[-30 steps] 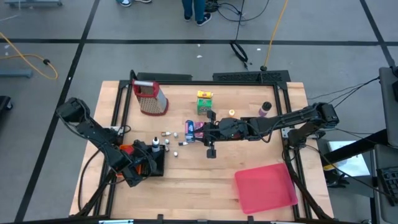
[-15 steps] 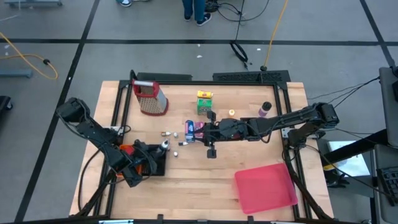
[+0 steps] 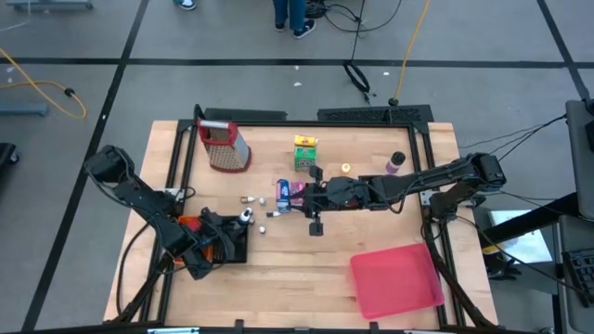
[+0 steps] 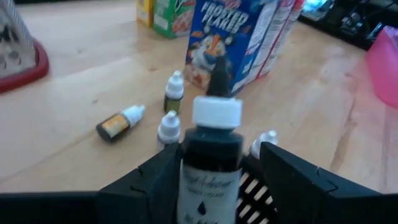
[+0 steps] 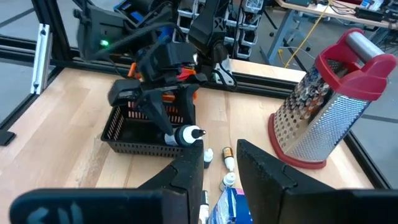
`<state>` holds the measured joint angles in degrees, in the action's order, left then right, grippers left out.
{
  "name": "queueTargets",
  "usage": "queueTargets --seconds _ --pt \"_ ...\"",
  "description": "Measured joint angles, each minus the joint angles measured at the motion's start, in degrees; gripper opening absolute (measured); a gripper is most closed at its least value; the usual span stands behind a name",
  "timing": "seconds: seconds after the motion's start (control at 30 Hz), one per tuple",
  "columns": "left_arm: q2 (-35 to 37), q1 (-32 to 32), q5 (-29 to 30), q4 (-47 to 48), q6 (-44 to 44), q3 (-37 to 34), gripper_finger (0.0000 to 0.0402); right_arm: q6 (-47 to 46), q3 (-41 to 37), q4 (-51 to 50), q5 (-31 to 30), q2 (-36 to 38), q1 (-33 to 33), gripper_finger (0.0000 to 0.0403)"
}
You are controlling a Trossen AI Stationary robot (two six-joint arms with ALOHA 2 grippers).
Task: Pick & Place Kitchen Items
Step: Put the yellow food coloring bottle into the black bin
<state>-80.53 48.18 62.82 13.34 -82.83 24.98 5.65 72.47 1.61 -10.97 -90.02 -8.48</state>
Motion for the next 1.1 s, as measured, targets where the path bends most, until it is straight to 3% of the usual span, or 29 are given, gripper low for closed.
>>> queueTargets --seconds 0.3,0.57,0.83,1.1 --pt "6.6 -0.1 3.4 0.0 14.6 3.0 0.0223 -4.8 -0.3 -7.7 -11.6 0.0 1.1 0.0089" --pt "15.6 -2.3 9.0 0.1 27.5 3.4 0.0223 -15.3 -8.1 -10.8 -25.1 0.9 2.8 0.0089" --pt "21.1 -6.8 9.7 -0.2 35.8 3.4 0.0223 -27.0 -21.7 -7.3 -27.0 6.8 4.8 0.0089" --pt "22.0 -9.8 8.3 0.0 37.8 3.4 0.0223 -31.5 -36.4 4.5 -29.5 16.5 6.1 0.0089"
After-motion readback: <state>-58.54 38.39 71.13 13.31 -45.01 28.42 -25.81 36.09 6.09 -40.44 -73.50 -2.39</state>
